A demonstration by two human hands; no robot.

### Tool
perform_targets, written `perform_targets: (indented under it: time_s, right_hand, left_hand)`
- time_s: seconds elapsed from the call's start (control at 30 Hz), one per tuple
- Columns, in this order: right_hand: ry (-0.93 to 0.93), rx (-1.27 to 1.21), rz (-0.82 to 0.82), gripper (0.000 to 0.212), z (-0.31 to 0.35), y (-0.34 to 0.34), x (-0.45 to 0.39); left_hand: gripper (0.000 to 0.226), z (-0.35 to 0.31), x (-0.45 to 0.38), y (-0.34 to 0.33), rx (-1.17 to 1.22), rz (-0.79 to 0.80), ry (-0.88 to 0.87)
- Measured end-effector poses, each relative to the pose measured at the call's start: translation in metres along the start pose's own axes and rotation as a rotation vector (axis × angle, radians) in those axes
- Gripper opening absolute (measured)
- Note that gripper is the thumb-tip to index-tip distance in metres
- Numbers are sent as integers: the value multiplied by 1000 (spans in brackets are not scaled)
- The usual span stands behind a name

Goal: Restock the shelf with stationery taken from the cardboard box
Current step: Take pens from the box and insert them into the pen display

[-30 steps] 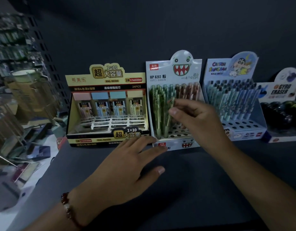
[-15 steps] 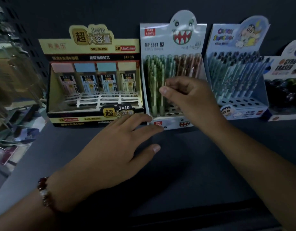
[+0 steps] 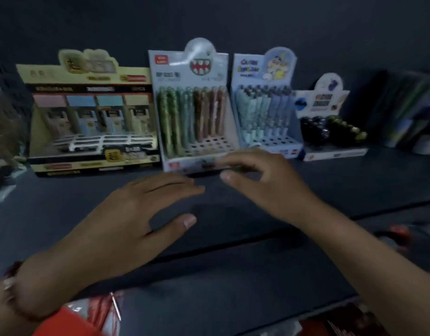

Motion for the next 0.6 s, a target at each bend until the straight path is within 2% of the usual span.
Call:
perform_targets:
  time_s: [0.1, 0.2, 0.37, 0.53, 0.6]
  right_hand:
    - [-37, 144, 34, 30, -5, 34, 102]
    - [-173, 213, -35, 32, -22, 67, 223]
    - [-510, 240, -256, 35, -38, 95, 447]
    - [-869, 192, -500, 30, -29, 77, 666]
    - [-1010, 152, -629, 35, -21, 66, 744]
  left_hand:
    - [35, -71, 12, -15, 159, -8, -97]
    - [32, -146, 19, -50, 304, 52, -141]
    - [35, -303, 43, -138, 370, 273, -347]
    - [42, -474, 95, -217, 506, 593, -567]
    - [39, -538, 116, -243, 518, 687, -665]
Point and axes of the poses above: each hand's wrist, its own x-axis away from the middle knuckle, its own y-axis out of the back of the hand, z = x × y, the point moved 4 cm from there along -x, towards the middle knuckle, and after that the axes turned 9 degrees about -x, right-handed, at the moved point
